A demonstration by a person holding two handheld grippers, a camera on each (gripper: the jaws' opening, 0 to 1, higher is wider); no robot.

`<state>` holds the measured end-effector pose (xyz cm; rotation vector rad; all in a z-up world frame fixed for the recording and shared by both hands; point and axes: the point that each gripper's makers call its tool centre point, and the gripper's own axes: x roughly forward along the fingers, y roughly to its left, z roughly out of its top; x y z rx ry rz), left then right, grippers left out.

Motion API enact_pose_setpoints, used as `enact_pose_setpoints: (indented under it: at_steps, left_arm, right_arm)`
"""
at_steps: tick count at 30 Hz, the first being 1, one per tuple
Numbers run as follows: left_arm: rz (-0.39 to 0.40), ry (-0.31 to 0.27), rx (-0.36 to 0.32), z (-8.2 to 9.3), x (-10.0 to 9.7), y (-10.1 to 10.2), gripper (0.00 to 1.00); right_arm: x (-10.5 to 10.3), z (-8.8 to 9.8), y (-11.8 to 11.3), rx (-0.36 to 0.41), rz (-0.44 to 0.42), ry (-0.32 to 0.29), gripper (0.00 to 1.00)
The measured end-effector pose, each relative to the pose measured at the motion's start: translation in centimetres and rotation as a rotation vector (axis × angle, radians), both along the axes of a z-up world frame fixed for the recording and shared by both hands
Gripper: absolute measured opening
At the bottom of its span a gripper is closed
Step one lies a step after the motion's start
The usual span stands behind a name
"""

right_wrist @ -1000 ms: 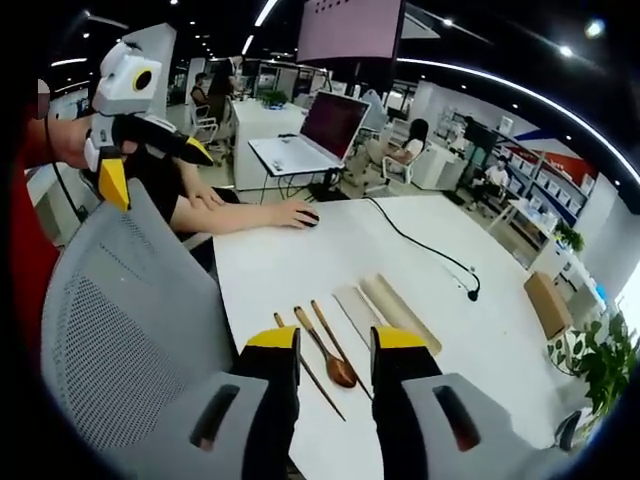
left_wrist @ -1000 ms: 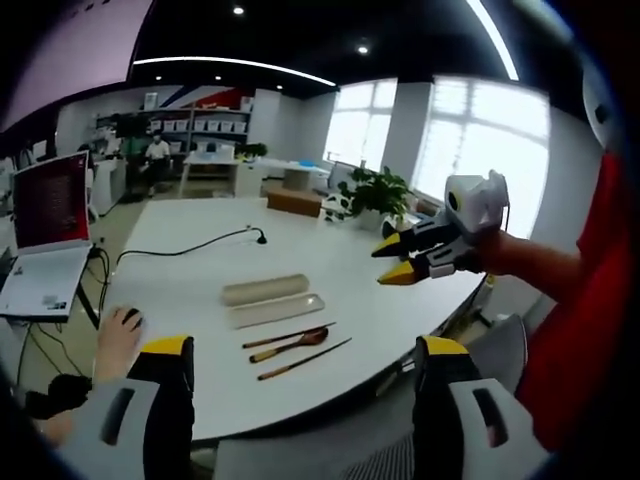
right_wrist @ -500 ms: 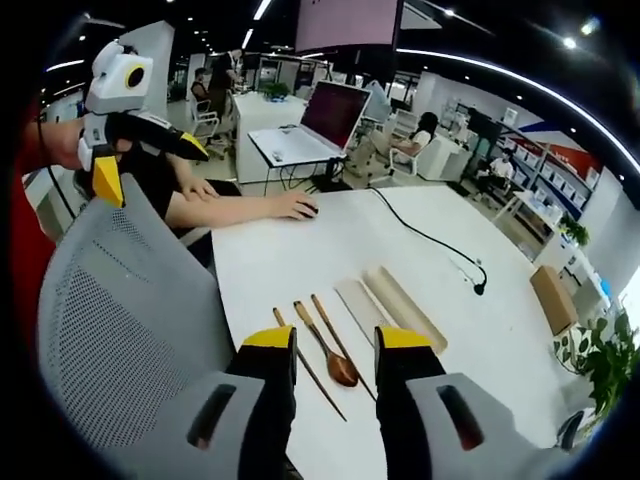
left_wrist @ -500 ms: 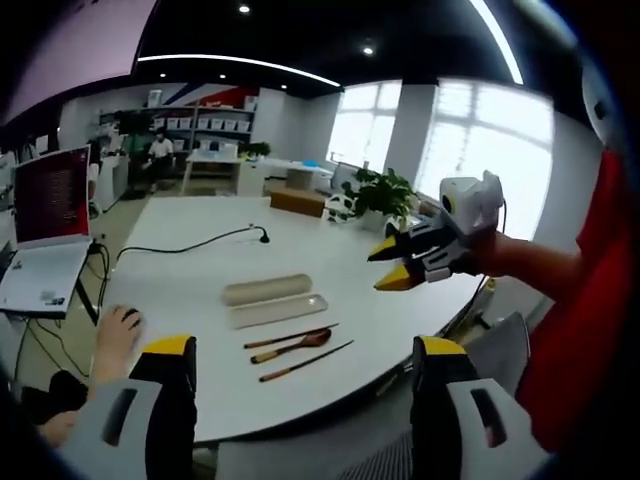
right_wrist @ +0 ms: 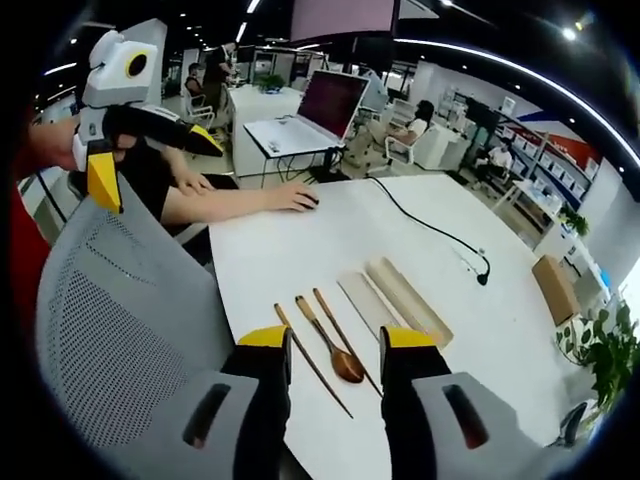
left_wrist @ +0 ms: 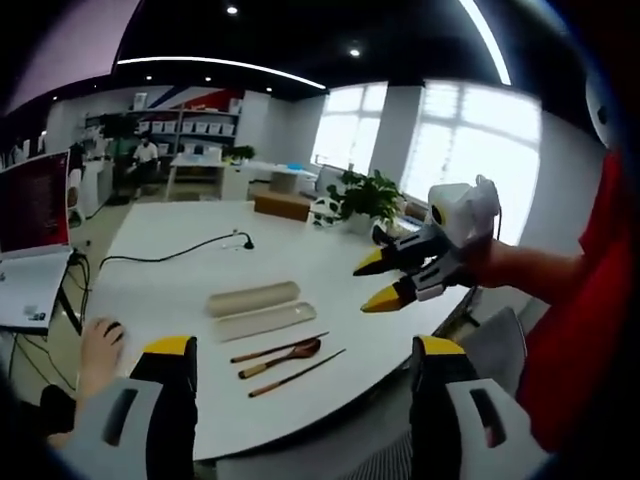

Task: Arrange the utensils inside the cutlery case until each visible utensil rests in its matching compartment.

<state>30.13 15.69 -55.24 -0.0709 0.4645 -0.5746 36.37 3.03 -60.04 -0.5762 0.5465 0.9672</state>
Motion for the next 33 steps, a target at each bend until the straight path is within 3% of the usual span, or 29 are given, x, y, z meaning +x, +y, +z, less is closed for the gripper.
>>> enact_pose_setpoints:
  at_steps: [7, 18, 25, 31, 33]
  left_arm:
    - [-0.004, -0.013, -0.004, 0.6, -0.6, 0.6, 0.91]
    - [0.054, 0.006, 0.003, 0.7, -3.0, 1.9, 0.91]
    - [0.165, 0.004, 0.008, 1.1, -4.3, 3.0, 0.91]
    - [0.238, -0.015, 0.016, 1.0, -5.9, 2.6, 0.93]
    - [0.225, 0.024, 0.050, 0.3, -6.4, 2.6, 0.93]
  right_arm:
    - [-0.4, -0.4, 0.2, -0.010, 0.010, 0.009, 0.30]
    - [-1.4, -2.0, -0.1, -0.020, 0.009, 0.045, 0.30]
    - [-1.6, -2.2, 0.6, -0.027, 0.093, 0.032, 0.29]
    - [-1.2, -3.2, 1.5, -0.035, 0.168, 0.029, 0.27]
    - [-0.8, -3.3, 1.9, -0.038, 0.165, 0.039, 0.26]
